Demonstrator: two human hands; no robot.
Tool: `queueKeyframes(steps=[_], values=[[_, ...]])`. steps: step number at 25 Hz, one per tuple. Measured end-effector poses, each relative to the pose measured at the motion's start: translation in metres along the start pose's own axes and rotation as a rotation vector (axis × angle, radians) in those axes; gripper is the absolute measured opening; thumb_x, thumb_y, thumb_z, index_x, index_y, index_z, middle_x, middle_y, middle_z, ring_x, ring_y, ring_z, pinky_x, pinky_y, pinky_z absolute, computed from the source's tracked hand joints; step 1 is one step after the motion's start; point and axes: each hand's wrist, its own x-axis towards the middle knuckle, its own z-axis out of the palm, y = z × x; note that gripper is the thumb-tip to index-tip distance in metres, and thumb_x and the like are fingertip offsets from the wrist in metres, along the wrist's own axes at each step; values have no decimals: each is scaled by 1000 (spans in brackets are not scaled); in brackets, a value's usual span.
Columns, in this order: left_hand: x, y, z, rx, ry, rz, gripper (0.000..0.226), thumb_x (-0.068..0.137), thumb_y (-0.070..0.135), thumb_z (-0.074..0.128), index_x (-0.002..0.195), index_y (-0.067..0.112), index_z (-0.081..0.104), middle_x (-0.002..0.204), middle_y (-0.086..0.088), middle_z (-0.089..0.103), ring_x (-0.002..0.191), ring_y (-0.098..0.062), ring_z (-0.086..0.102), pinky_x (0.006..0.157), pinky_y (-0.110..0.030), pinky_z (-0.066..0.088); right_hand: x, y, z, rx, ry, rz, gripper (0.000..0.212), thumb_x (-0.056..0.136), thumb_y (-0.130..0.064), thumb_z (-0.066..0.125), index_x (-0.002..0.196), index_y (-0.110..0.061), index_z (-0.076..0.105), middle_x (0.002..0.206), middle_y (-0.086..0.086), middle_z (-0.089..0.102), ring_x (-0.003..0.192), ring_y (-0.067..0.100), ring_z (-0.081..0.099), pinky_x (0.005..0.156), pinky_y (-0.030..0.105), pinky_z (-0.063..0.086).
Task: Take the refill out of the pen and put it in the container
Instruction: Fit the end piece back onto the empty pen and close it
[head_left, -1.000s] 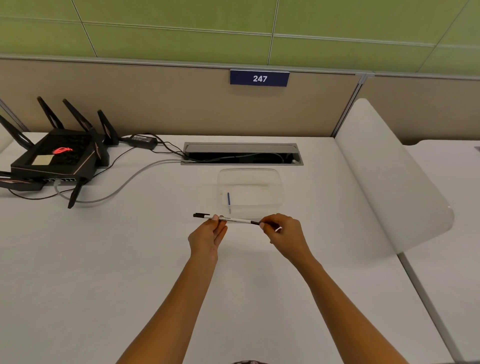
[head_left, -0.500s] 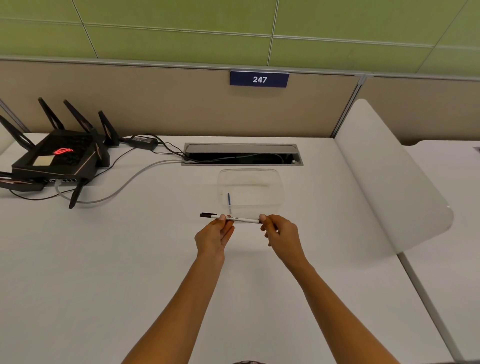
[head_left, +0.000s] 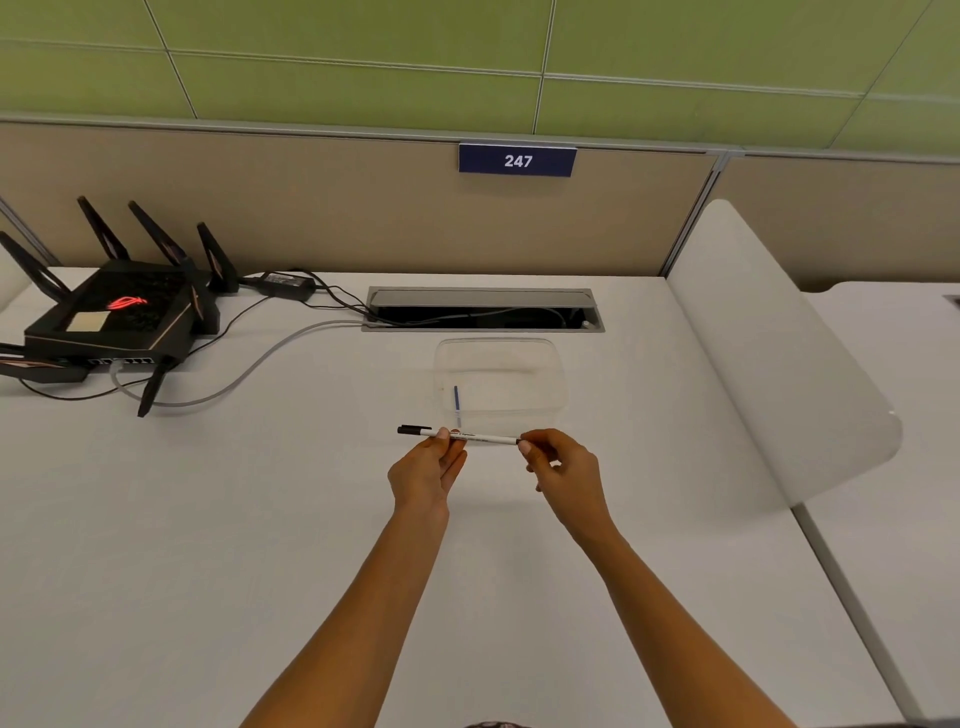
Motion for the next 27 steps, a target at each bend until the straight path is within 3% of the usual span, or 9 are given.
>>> queueKeyframes(steps=[3, 7, 12, 16, 19, 21, 24, 27], values=[[-1, 0, 1, 7, 1, 2, 6, 88, 1, 65, 92, -3, 66, 88, -12, 71, 84, -21, 70, 87, -37, 55, -1, 0, 0, 35, 9, 7, 8, 91, -19, 61, 93, -18, 69, 79, -2, 69, 71, 13, 64, 61, 27, 54], [-3, -2, 2, 11, -1, 11, 12, 88, 2, 65, 98, -4, 66, 88, -12, 71, 84, -21, 70, 85, -36, 55, 2, -3, -4, 33, -6, 49, 23, 94, -29, 56, 84, -14, 70, 68, -5, 66, 59, 5, 61, 54, 15, 48], [-5, -2, 5, 10, 9, 28, 12, 87, 2, 66, 98, -4, 67, 89, -12, 72, 86, -22, 71, 83, -36, 56, 0, -3, -5, 76, 7, 19, 7, 90, -15, 63, 94, -14, 69, 78, 0, 69, 69, 11, 64, 52, 20, 53], [-8, -5, 6, 22, -3, 38, 16, 87, 3, 67, 101, -4, 67, 91, -12, 72, 86, -22, 71, 76, -32, 58, 0, -4, -6, 28, 25, 60, 25, 93, -33, 58, 82, -14, 69, 69, -4, 67, 59, 6, 62, 57, 18, 50], [-8, -4, 7, 21, 2, 47, 16, 88, 4, 66, 102, -4, 67, 91, -12, 72, 86, -21, 72, 76, -31, 58, -4, 0, -5, 45, 51, 22, 11, 90, -26, 64, 94, -18, 70, 81, -5, 70, 73, 9, 66, 64, 24, 55], [-8, -5, 7, 19, 4, 49, 16, 88, 4, 67, 102, -4, 67, 91, -11, 72, 86, -21, 71, 77, -32, 58, -6, 0, -6, 68, 54, 10, 8, 89, -18, 64, 95, -18, 69, 82, -4, 70, 71, 8, 64, 63, 25, 54], [-9, -5, 8, 22, -4, 51, 15, 88, 4, 66, 101, -4, 68, 90, -11, 72, 85, -21, 71, 77, -32, 58, -5, -2, -7, 74, 44, 42, 21, 94, -29, 57, 86, -14, 69, 72, -3, 67, 60, 5, 60, 57, 19, 48], [-10, -6, 8, 21, 2, 54, 13, 88, 3, 66, 99, -3, 68, 90, -11, 72, 85, -21, 71, 77, -32, 58, -6, 0, -7, 75, 61, 20, 17, 93, -32, 58, 94, -18, 69, 79, -3, 68, 70, 9, 64, 60, 22, 52]])
